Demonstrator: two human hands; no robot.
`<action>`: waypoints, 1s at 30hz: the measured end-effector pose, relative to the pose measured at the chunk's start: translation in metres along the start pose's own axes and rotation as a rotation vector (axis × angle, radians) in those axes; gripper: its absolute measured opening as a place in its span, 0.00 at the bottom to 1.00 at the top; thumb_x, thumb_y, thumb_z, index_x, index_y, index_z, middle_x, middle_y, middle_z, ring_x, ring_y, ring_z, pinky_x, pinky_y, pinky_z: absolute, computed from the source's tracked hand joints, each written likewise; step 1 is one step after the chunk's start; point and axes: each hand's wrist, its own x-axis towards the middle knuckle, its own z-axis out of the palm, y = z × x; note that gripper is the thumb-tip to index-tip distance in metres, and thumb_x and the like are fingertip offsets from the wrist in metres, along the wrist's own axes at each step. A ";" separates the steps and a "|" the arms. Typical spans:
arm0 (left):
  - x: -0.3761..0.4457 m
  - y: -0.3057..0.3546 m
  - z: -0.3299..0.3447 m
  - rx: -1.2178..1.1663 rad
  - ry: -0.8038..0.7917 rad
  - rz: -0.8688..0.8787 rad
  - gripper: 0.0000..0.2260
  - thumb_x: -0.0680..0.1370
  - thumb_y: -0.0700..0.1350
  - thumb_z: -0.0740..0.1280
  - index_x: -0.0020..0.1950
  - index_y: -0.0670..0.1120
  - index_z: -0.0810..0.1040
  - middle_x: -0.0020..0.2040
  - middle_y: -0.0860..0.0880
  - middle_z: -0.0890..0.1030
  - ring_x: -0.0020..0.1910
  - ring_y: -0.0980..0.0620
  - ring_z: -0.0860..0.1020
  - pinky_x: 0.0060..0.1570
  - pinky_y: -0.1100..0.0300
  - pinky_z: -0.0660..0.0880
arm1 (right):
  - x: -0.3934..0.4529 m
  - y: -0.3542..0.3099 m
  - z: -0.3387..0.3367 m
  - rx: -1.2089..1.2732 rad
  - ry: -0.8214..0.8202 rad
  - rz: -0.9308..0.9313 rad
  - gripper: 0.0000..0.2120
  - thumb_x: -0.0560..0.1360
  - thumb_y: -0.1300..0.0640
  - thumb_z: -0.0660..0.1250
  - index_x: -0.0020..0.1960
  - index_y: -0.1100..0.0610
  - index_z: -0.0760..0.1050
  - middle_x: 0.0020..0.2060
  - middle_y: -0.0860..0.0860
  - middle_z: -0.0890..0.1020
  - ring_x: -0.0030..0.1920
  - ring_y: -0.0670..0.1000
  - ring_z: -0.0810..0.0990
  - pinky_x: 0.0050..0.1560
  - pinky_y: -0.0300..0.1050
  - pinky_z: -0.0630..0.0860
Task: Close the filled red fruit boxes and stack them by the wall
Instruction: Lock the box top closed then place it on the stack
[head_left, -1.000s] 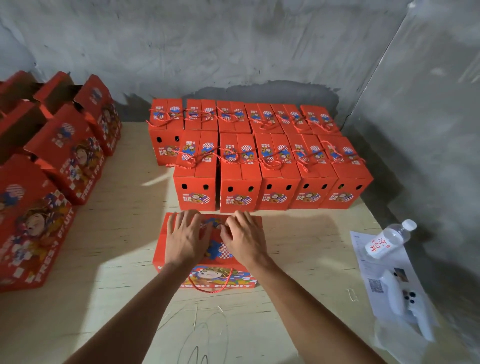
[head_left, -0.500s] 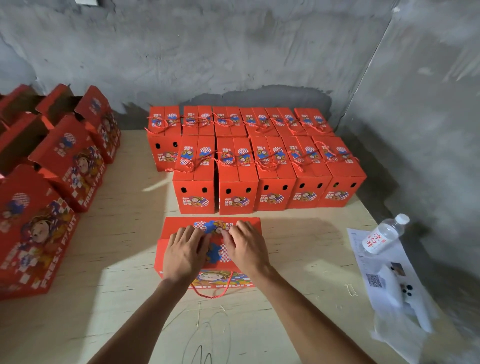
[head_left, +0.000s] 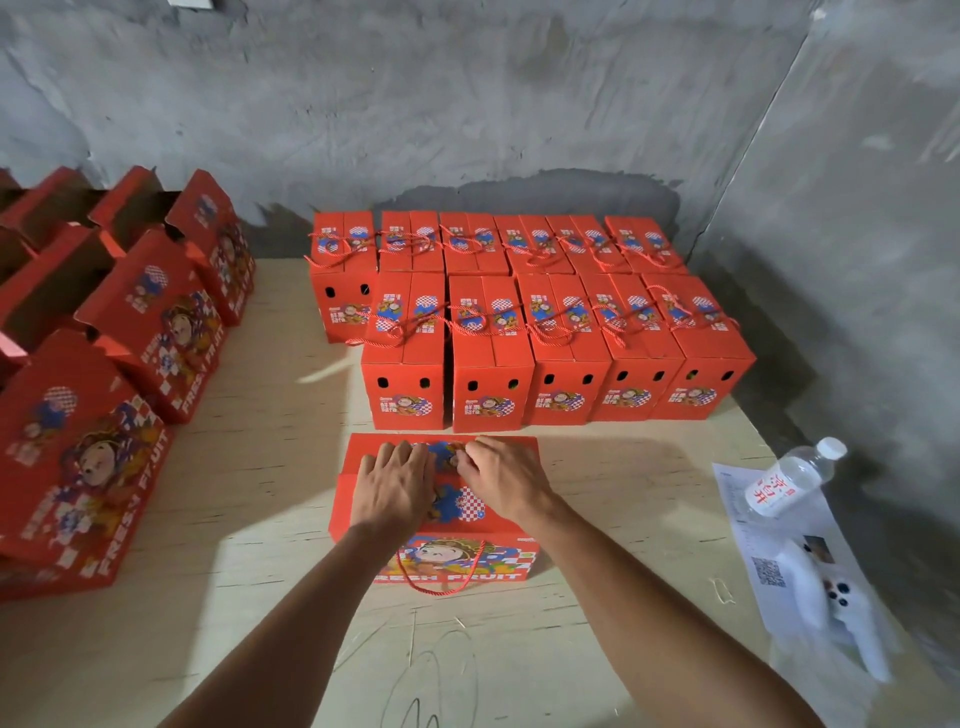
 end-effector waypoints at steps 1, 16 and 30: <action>0.001 -0.001 0.000 0.004 -0.007 0.007 0.20 0.84 0.52 0.46 0.59 0.46 0.75 0.58 0.45 0.78 0.56 0.41 0.75 0.54 0.49 0.70 | -0.002 0.000 0.003 -0.059 0.028 -0.011 0.12 0.83 0.50 0.61 0.47 0.56 0.78 0.43 0.50 0.79 0.42 0.50 0.76 0.42 0.47 0.72; 0.020 -0.004 0.013 -0.034 -0.010 -0.081 0.17 0.85 0.57 0.50 0.67 0.50 0.70 0.63 0.51 0.76 0.65 0.48 0.71 0.71 0.45 0.60 | 0.004 0.007 0.015 -0.105 0.038 0.169 0.15 0.84 0.50 0.53 0.54 0.54 0.77 0.45 0.49 0.82 0.46 0.51 0.76 0.55 0.52 0.73; 0.000 0.004 0.003 -0.146 0.158 -0.359 0.28 0.83 0.55 0.59 0.78 0.42 0.64 0.80 0.43 0.65 0.81 0.44 0.57 0.80 0.41 0.45 | 0.013 -0.017 0.001 -0.386 -0.228 0.409 0.47 0.77 0.24 0.40 0.45 0.60 0.84 0.40 0.57 0.84 0.46 0.57 0.82 0.49 0.50 0.74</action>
